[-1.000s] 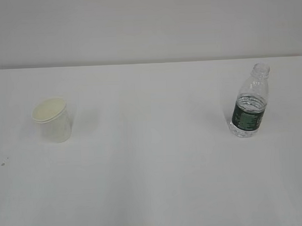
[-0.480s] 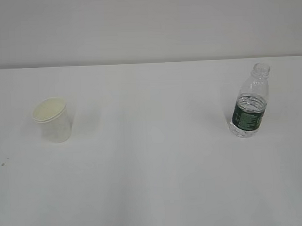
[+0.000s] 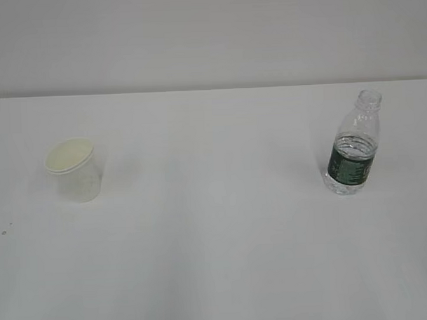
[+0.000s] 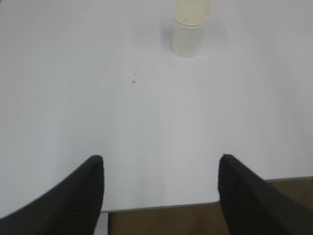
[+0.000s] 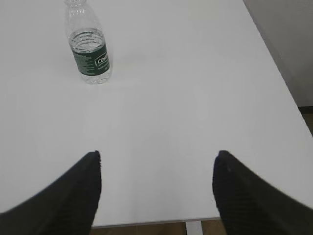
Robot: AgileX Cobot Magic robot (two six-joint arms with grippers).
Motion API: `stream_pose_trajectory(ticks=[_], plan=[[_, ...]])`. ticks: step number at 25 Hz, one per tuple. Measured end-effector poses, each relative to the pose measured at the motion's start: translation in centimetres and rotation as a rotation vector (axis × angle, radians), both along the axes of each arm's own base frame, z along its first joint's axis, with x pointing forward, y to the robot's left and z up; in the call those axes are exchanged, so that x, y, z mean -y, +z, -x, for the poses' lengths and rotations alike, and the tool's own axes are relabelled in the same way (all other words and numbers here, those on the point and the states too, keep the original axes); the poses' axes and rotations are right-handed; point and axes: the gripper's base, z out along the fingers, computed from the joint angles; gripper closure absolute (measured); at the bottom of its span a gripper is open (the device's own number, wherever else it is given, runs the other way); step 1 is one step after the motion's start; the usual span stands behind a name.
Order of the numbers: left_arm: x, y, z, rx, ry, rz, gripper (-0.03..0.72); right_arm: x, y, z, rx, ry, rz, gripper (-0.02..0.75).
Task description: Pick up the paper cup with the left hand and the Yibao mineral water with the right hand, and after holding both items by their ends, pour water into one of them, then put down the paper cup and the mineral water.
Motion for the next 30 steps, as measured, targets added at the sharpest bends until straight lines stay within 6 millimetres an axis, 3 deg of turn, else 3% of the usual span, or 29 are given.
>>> stream_pose_trajectory(ticks=[20, 30], plan=[[0.9, -0.2, -2.3, -0.141, -0.040, 0.091, 0.169, -0.6, 0.0, -1.6, -0.081, 0.043, -0.047, 0.201], [0.9, 0.8, -4.6, -0.016, -0.023, 0.109, 0.169, -1.0, 0.6, -2.5, -0.014, 0.073, -0.068, 0.201]])
